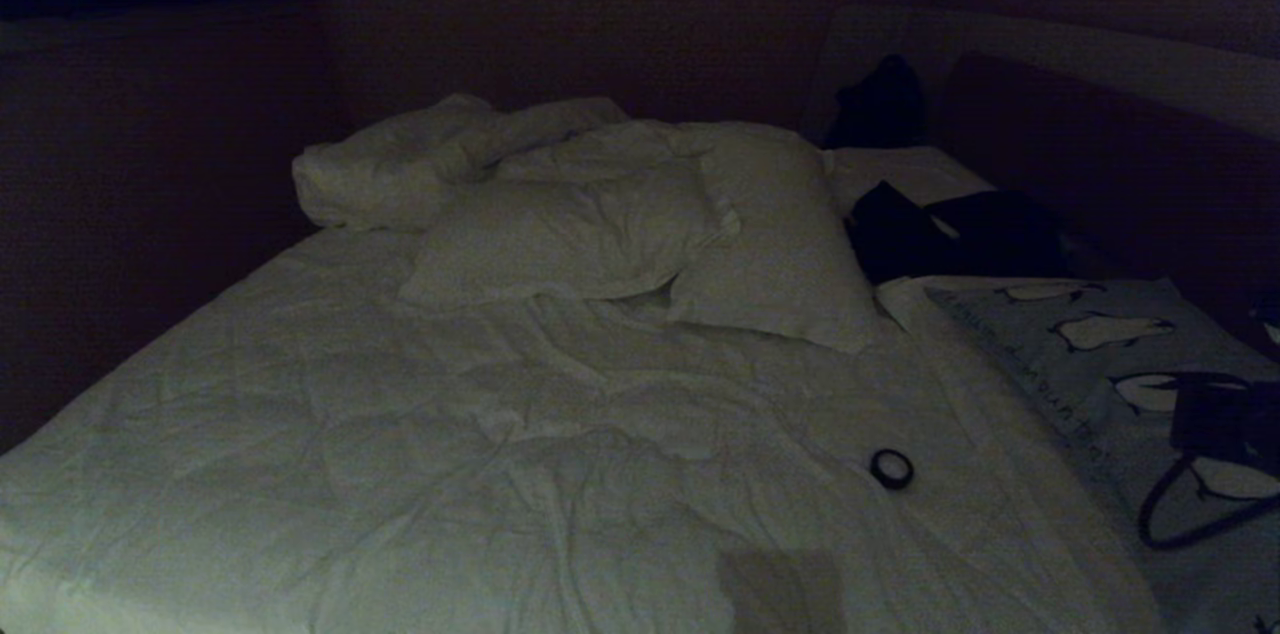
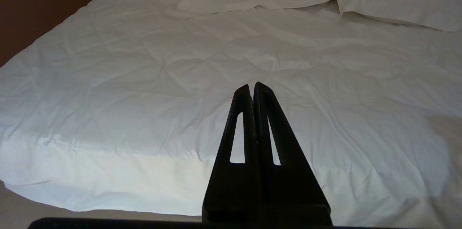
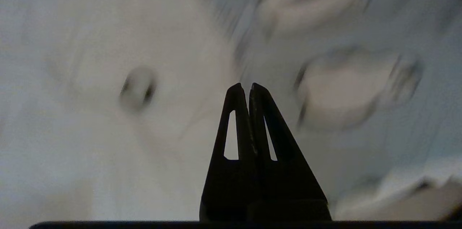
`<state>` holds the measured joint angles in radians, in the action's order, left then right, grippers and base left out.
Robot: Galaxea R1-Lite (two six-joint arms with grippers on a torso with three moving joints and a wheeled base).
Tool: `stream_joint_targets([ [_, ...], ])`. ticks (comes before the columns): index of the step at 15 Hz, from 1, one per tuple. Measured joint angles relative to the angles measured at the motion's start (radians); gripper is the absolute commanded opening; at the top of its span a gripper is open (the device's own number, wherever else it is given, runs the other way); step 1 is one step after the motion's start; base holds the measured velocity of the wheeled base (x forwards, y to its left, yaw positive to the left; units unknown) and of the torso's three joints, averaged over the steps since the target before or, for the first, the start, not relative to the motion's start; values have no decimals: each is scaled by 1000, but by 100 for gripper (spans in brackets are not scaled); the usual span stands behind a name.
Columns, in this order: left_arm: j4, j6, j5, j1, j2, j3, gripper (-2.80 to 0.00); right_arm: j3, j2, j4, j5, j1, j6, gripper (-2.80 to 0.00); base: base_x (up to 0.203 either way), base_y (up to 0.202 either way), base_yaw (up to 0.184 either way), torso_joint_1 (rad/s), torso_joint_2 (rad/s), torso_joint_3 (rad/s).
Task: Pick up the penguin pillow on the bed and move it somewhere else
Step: Pick up the pillow
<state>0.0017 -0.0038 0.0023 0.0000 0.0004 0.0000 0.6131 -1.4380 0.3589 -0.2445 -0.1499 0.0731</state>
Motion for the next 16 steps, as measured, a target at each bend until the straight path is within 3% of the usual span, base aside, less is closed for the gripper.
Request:
stream_joint_targets([
  [5, 0, 0, 0, 0, 0, 0, -280, 201, -245, 146, -28, -121, -54, -280, 0, 0, 0, 0, 0, 0],
  [10, 0, 0, 0, 0, 0, 0, -280, 236, -355, 189, 60, -183, -84, -274, 0, 0, 0, 0, 0, 0],
  [11, 0, 0, 0, 0, 0, 0, -280, 238, -369, 190, 78, -192, -92, 0, 0, 0, 0, 0, 0, 0],
  [16, 0, 0, 0, 0, 0, 0, -280, 282, -447, 191, 142, -275, -148, 0, 0, 0, 0, 0, 0, 0],
])
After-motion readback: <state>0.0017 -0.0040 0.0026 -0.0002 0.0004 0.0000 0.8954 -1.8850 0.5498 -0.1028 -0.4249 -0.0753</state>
